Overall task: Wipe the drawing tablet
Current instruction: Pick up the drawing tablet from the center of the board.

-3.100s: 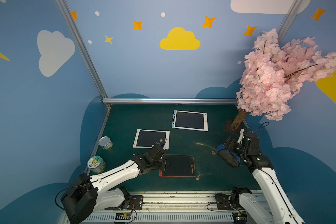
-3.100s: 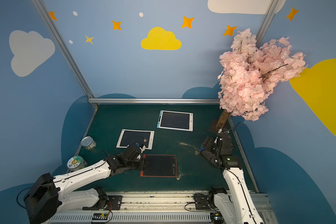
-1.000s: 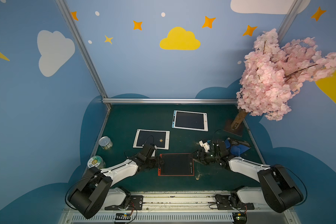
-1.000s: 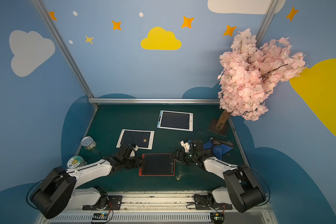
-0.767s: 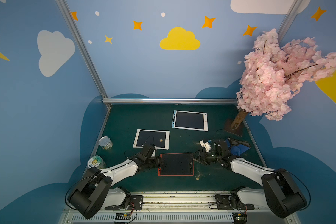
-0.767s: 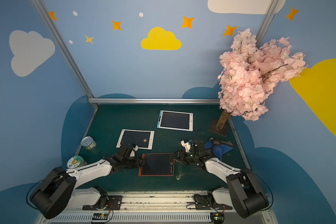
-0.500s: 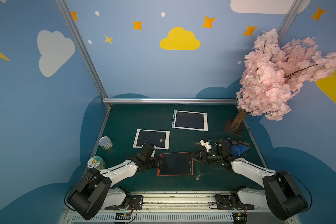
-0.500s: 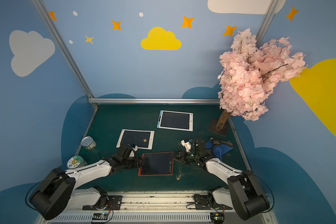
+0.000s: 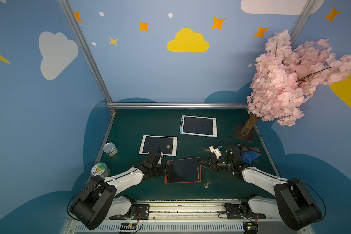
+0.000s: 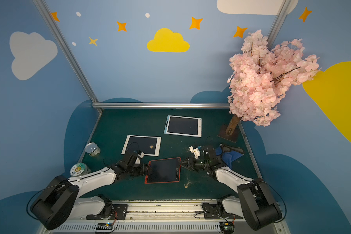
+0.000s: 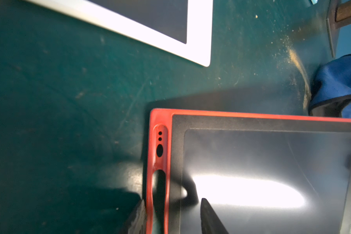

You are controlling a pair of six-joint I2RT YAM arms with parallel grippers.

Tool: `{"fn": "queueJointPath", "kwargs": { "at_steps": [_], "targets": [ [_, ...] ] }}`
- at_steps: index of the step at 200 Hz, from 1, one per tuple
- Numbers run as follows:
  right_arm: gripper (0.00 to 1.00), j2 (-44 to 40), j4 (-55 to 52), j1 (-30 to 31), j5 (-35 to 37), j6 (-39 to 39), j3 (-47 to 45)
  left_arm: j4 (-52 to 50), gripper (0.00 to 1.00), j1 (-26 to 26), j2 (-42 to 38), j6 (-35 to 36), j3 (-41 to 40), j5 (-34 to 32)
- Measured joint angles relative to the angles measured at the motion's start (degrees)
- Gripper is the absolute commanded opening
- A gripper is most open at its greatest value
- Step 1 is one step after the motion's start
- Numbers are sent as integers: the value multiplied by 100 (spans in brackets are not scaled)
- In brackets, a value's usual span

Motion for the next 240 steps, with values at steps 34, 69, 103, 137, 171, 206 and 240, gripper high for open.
{"fn": "queueJointPath", "kwargs": {
  "at_steps": [34, 69, 103, 137, 171, 206, 240],
  "targets": [
    [29, 0, 210, 0, -142, 151, -33, 2, 44, 0, 0, -2, -11, 79],
    [25, -46, 205, 2, -177, 173, -44, 31, 44, 0, 2, -2, -28, 149],
    [25, -323, -455, 33, 0, -153, 4, 59, 44, 0, 24, -2, -31, 212],
    [25, -378, -992, 129, 199, -479, 144, 111, 44, 0, 61, -2, -31, 251],
    [24, -271, -1152, 216, 315, -610, 146, 188, 43, 0, 111, -2, -31, 308],
    [13, -151, -1154, 280, 363, -645, 146, 199, 43, 0, 120, -2, -31, 323],
    [0, -151, -1165, 284, 361, -660, 179, 199, 44, 0, 120, -2, -31, 326]
  ]
}}
